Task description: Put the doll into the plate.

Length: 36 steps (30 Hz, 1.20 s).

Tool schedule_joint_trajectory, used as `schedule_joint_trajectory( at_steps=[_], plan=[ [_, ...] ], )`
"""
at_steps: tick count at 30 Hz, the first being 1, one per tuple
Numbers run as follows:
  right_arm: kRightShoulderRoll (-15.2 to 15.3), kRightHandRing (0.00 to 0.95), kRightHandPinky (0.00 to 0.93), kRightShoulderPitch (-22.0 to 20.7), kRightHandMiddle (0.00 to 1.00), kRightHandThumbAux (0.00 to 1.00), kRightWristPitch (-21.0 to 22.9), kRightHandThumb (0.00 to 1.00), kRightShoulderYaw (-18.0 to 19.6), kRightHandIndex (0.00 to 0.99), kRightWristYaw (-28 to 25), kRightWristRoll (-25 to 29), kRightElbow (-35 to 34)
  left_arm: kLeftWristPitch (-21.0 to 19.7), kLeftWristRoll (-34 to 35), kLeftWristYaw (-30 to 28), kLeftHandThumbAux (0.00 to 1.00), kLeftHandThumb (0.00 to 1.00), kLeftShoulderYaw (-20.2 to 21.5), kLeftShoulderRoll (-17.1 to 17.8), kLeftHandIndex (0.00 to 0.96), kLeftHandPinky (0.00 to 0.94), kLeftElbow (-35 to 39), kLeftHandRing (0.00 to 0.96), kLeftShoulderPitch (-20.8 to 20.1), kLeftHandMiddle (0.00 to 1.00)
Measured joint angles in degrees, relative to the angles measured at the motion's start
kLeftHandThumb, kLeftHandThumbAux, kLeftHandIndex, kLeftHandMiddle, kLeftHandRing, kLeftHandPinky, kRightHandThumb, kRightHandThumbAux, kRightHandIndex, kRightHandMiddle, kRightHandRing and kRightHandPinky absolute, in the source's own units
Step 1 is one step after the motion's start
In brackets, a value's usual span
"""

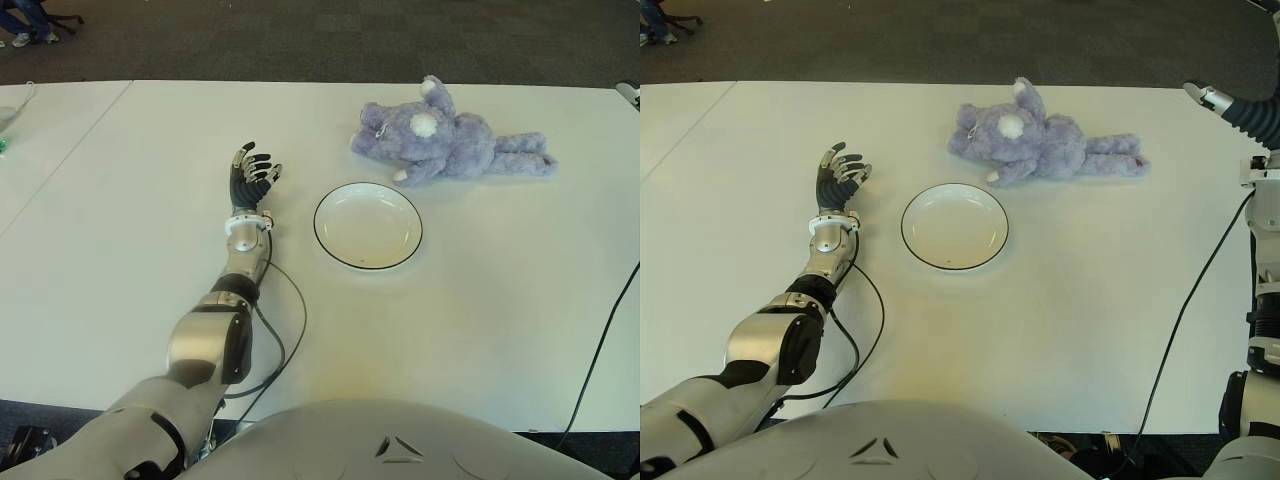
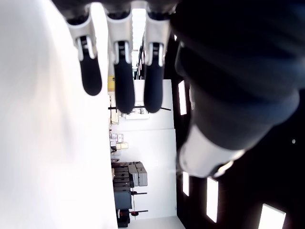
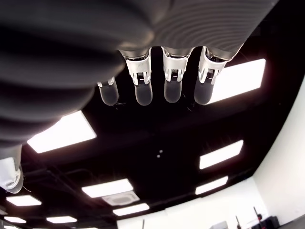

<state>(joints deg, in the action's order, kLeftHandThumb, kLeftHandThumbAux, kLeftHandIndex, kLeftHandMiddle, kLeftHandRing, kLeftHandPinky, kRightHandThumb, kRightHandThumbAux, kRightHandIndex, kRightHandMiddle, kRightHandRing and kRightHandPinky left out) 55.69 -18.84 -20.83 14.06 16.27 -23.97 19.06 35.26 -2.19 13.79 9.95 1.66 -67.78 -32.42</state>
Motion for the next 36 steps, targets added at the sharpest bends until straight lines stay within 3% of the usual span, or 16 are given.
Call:
schedule_joint_trajectory(
  at_steps=[6, 18, 31, 36],
  plan=[
    [-0.1, 0.0, 0.038, -4.8, 0.0, 0.406, 2.1, 0.155, -2.9, 0.032, -1.7, -1.6, 3.2, 0.0, 0.0, 0.0, 0.89, 0.191, 0.1, 0.0, 0.194, 0.312, 0.0, 0.354, 0.0, 0.354],
    [-1.5, 0.0, 0.009, -19.9, 0.0, 0.433, 0.2, 0.157, -12.7, 0.018, -3.5, -5.0, 23.5, 0.0, 0.0, 0.0, 0.888, 0.174, 0.0, -0.1, 0.187, 0.319, 0.0, 0.351, -0.1, 0.343],
    [-6.6, 0.0, 0.0, -31.1, 0.0, 0.397, -1.6, 0.09, -22.2, 0.001, -1.3, -9.7, 39.9, 0.0, 0.0, 0.0, 0.884, 0.195, 0.1, -0.1, 0.191, 0.314, 0.0, 0.349, -0.1, 0.343],
    [-9.7, 0.0, 0.0, -33.1, 0.0, 0.451, -1.8, 0.091, -25.3, 0.0, 0.2, -11.0, 43.4, 0.0, 0.0, 0.0, 0.889, 0.195, 0.0, -0.1, 0.186, 0.289, 0.0, 0.349, -0.1, 0.348]
  ],
)
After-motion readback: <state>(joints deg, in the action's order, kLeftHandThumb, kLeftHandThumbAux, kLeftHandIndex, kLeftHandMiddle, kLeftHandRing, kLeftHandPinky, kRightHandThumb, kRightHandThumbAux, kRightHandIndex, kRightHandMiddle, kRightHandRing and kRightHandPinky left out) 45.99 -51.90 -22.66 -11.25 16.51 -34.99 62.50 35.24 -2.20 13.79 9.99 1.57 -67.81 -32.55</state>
